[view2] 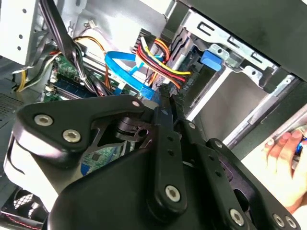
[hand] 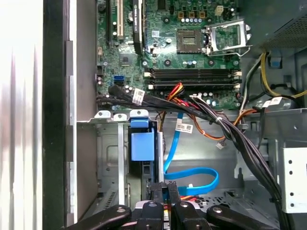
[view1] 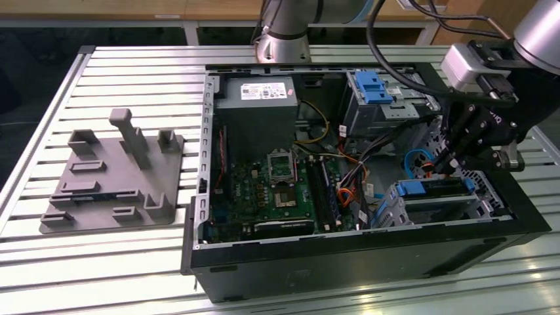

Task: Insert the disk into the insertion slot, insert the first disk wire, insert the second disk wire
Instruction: 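Insert the second disk wire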

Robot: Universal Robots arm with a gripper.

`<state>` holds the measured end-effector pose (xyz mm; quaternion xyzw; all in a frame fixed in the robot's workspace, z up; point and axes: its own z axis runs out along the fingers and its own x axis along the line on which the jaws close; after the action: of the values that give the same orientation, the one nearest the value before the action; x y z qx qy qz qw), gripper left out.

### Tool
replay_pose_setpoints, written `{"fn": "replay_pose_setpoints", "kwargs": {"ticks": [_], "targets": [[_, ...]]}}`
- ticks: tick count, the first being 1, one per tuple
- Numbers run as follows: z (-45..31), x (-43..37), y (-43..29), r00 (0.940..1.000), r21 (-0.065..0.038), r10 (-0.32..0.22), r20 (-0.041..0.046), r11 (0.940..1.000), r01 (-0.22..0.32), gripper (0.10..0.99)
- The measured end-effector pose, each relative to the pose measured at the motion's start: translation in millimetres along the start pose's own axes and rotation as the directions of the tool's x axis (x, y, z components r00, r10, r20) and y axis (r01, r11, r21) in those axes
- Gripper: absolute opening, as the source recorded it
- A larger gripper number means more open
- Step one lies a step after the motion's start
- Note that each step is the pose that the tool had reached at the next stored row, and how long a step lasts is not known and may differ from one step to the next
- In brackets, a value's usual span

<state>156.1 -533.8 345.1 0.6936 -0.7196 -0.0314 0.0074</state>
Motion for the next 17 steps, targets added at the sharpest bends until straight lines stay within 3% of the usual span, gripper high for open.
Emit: {"fn": "replay_pose_setpoints", "kwargs": {"ticks": [17], "targets": [[0.7,4.4,-0.4,1.0000,0.000,0.000,0.0018,1.0000,0.000,0.161]]}}
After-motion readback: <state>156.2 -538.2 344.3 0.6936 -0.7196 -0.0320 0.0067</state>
